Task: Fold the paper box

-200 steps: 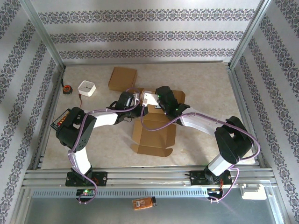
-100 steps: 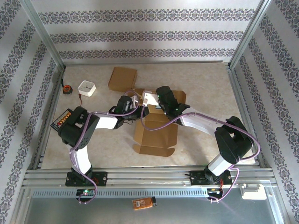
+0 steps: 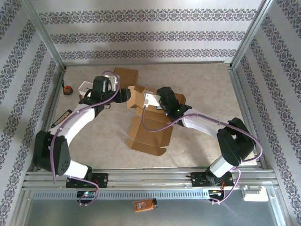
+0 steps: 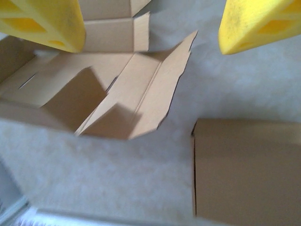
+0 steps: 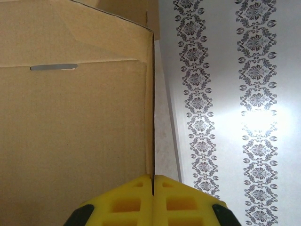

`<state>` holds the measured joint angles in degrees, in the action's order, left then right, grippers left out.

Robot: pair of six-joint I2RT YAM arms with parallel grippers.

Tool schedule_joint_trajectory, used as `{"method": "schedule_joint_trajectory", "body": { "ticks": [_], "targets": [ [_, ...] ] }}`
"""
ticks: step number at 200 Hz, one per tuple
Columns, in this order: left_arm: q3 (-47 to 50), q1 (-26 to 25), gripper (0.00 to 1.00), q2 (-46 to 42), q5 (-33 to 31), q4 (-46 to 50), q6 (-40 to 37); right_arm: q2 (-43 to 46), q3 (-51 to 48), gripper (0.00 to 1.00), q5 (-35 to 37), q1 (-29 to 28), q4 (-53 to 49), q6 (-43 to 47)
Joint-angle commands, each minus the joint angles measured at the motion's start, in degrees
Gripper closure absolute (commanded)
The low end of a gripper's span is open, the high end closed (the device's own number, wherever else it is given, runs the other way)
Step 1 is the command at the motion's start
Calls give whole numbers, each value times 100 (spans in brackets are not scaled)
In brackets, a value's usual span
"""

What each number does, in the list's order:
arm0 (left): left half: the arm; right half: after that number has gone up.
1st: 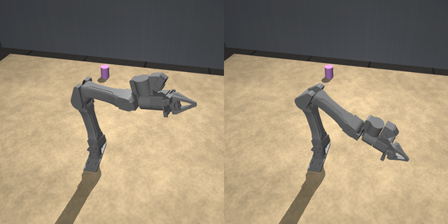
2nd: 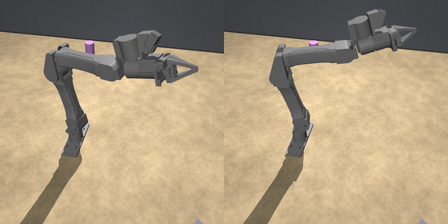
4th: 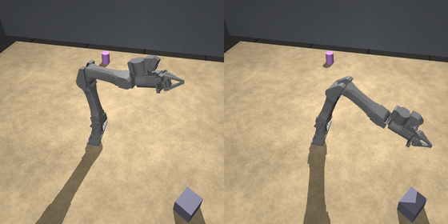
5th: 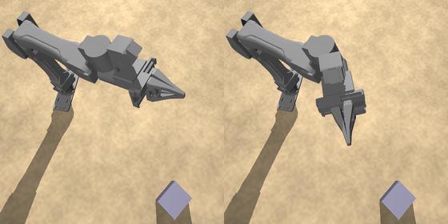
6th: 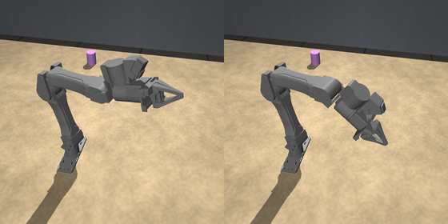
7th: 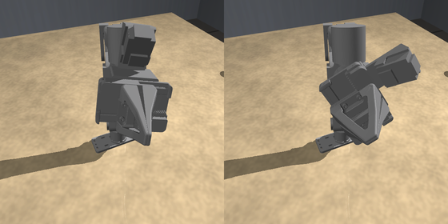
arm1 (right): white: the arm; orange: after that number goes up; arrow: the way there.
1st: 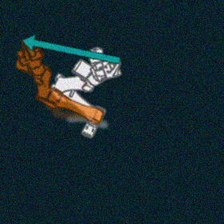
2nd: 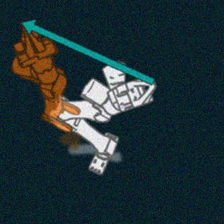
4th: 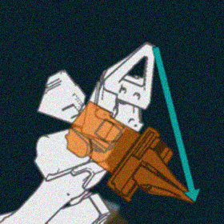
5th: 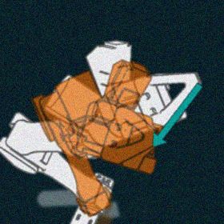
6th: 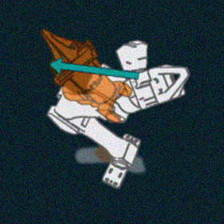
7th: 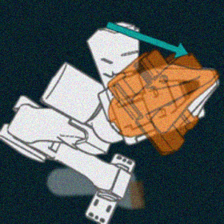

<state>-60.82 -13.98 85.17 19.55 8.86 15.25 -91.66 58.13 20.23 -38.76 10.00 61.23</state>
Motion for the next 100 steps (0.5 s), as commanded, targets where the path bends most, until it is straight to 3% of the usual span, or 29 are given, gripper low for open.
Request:
{"method": "schedule_joint_trajectory", "body": {
  "ticks": [1, 23, 69, 100],
  "targets": [
    [-322, 180, 24, 533, 989, 941, -1013, 231, 89, 100, -60, -34, 15, -50],
    [-562, 240, 23, 995, 1336, 864, -1167, 294, 63, 100, -145, -31, -25, -25],
    [-1125, 239, 28, 1890, 933, 564, -952, 360, -45, 100, -404, -137, 5, 72],
    [-1125, 211, 50, 1900, 1143, 303, -997, 305, -15, 100, -398, -198, -5, 129]
  ]
}}
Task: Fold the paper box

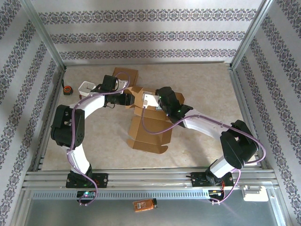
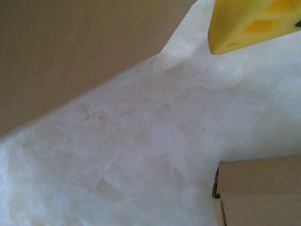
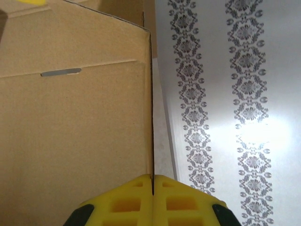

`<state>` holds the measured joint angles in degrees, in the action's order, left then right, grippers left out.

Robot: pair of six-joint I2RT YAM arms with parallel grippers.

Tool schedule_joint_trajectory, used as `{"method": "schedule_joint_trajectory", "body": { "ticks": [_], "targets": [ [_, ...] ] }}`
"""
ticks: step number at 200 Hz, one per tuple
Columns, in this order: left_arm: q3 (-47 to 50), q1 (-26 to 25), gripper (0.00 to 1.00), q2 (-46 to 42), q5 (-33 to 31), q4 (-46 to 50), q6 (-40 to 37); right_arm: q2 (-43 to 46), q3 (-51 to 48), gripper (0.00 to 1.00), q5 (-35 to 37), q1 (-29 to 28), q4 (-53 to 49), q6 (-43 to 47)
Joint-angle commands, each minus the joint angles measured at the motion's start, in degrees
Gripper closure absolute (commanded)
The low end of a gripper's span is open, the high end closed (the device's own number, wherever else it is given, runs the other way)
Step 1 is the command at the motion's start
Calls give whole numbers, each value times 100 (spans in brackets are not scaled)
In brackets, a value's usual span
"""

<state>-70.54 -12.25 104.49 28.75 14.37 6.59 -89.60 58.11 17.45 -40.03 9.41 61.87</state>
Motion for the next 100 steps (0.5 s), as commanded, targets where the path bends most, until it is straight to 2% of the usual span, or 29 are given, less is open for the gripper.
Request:
{"method": "schedule_joint_trajectory", "body": {
  "ticks": [1, 44, 73, 87, 100],
  "targets": [
    [-153, 34, 51, -33, 229, -254, -145, 96, -16, 100, -120, -77, 53, 69],
    [-4, -240, 65, -60, 264, -303, -939, 65, -60, 100, -192, -132, 28, -8],
    [-29, -278, 80, -43, -220, -346, -1277, 118, -157, 100, -186, -283, -75, -84],
    [-100, -303, 90, -34, -589, -347, -1538, 311, -200, 94, -498, -416, -439, -415],
    [-176, -299, 93, -17, -620, -385, -1769, 638, -159, 88, -1165, -494, -1020, -993]
  ]
}}
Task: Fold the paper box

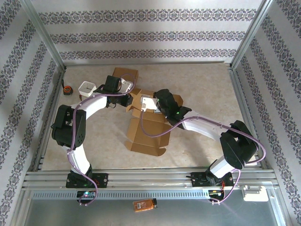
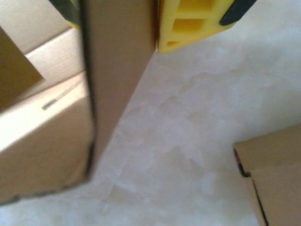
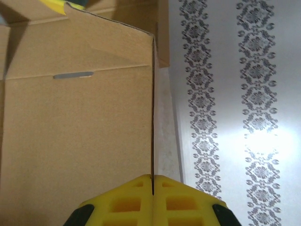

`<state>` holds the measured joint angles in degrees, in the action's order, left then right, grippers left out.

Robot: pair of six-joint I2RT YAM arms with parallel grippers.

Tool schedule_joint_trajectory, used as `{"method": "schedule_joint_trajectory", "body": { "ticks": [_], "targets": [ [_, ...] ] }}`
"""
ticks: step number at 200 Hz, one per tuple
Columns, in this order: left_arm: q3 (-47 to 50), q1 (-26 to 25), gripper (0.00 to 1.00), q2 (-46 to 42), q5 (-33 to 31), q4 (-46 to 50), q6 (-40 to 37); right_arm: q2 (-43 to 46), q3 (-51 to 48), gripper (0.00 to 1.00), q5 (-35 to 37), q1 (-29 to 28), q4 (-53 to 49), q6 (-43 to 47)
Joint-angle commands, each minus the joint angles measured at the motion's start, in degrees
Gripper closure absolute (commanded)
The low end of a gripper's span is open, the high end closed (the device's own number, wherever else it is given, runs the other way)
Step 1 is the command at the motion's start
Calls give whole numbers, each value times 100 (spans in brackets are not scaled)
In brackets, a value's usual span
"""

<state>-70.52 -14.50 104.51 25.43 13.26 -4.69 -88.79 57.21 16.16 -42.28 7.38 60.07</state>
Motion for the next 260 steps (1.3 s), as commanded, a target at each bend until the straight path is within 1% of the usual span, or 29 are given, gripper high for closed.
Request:
{"method": "schedule_joint_trajectory", "body": {
  "ticks": [1, 16, 29, 38, 51, 62, 73, 80, 88, 98, 103, 117, 135, 156, 185, 223, 260],
  "targets": [
    [-184, -72, 93, -14, -281, -281, -658, 587, -70, 87, -1098, -270, -870, -884],
    [-158, -89, 95, -11, -169, -456, -962, 1007, -39, 70, -1947, -260, -1370, -1679],
    [-50, -139, 96, -43, -147, -646, -1263, 1351, 19, 57, -2458, -234, -1745, -2209],
    [29, -183, 97, -78, -135, -731, -1475, 1541, 152, 46, -2814, -171, -2091, -2556],
    [147, -230, 98, -136, -126, -869, -1680, 1704, 471, 32, -3005, -15, -2523, -3340],
    [198, -250, 98, -158, -132, -928, -1729, 1738, 812, 20, -3165, 268, -2852, -4115],
    [238, -255, 98, -187, -142, -966, -1720, 1721, 1123, 12, -3432, 668, -3102, -4947],
    [269, -262, 98, -201, -128, -992, -1715, 1680, 1283, 9, -3702, 981, -3170, -5514],
    [332, -268, 98, -241, -102, -1072, -1710, 1590, 1421, 10, -4265, 1402, -3165, -6136],
    [433, -294, 98, -307, -87, -1212, -1701, 1402, 1529, 15, -4980, 1906, -3005, -6928],
    [475, -304, 98, -329, -70, -1271, -1709, 1311, 1578, 17, -5214, 2106, -2925, -7277],
    [562, -347, 98, -387, -64, -1368, -1710, 872, 1833, 22, -5333, 2470, -3090, -7901],
    [592, -419, 98, -409, -68, -1403, -1745, 207, 2325, 29, -5381, 2725, -3620, -8146],
    [629, -505, 98, -434, -133, -1452, -1779, -387, 2654, 32, -5543, 2730, -3932, -7998],
    [628, -547, 98, -414, -118, -1432, -1795, -800, 2604, 33, -5684, 2551, -3961, -7980],
    [583, -554, 98, -363, -82, -1400, -1708, -994, 2195, 34, -5684, 2334, -3871, -7914],
    [553, -558, 98, -381, -83, -1301, -1560, -1104, 1937, 36, -5400, 2194, -3859, -7805]
  ]
}}
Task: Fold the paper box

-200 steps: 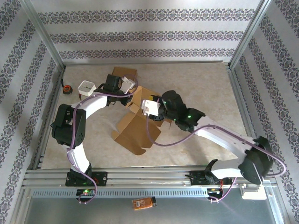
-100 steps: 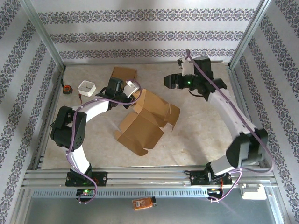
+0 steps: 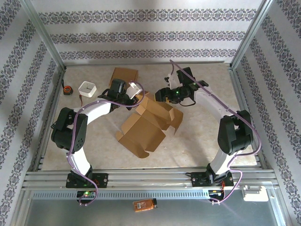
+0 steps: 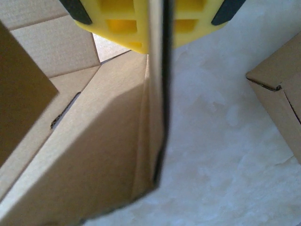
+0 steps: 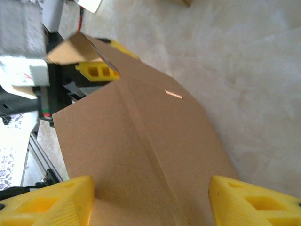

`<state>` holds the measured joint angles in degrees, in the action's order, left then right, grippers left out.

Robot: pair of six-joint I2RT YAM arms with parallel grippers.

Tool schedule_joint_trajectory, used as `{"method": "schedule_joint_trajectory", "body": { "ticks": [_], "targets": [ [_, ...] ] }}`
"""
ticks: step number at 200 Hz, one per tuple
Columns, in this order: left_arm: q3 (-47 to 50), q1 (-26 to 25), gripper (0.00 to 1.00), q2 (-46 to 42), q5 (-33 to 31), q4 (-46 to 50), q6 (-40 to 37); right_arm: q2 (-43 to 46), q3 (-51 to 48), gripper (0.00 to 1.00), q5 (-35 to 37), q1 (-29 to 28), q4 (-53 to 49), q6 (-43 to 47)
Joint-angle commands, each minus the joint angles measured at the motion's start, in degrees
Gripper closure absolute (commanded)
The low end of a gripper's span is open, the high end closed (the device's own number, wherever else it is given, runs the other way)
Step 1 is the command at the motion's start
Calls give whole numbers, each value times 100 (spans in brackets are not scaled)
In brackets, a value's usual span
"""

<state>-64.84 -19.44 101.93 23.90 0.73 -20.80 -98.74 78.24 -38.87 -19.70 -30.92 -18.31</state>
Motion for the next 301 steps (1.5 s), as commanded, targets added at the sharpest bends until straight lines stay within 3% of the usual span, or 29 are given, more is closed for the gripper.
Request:
{"method": "schedule_joint_trajectory", "body": {
  "ticks": [1, 24, 49, 94, 123, 145, 180, 211, 231, 265, 301],
  "targets": [
    [-13, -66, 98, -126, 75, -48, 63, -114, -171, 37, 110, -66, -29, 35],
    [91, -93, 98, -236, 198, -82, 491, -180, -186, 39, 160, -104, -29, 33],
    [276, -301, 98, -462, -126, -234, 1097, -216, -195, 43, 251, -198, 72, -49],
    [408, -533, 98, -733, -911, -430, 3106, -141, -212, 47, 689, -477, 228, -15],
    [642, -565, 98, -1021, -912, -714, 3953, -17, -276, 52, 1034, -569, 292, 65],
    [975, -734, 98, -1222, -981, -1196, 4190, 61, -420, 56, 1224, -611, 425, 125],
    [1756, -1250, 95, -1369, -1723, -1856, 4167, 122, -713, 57, 1667, -809, 550, 395],
    [2308, -1475, 71, -1233, -1739, -2738, 4279, 142, -863, 56, 1701, -855, 578, 561],
    [2387, -1479, 64, -1308, -1772, -2687, 4091, 183, -863, 56, 1596, -843, 569, 645],
    [2371, -1469, 45, -2031, -1684, -2112, 3399, 223, -846, 56, 1470, -825, 535, 767],
    [2250, -1407, 28, -3375, -1185, -992, 2743, 198, -820, 55, 1427, -816, 543, 758]
  ]
}}
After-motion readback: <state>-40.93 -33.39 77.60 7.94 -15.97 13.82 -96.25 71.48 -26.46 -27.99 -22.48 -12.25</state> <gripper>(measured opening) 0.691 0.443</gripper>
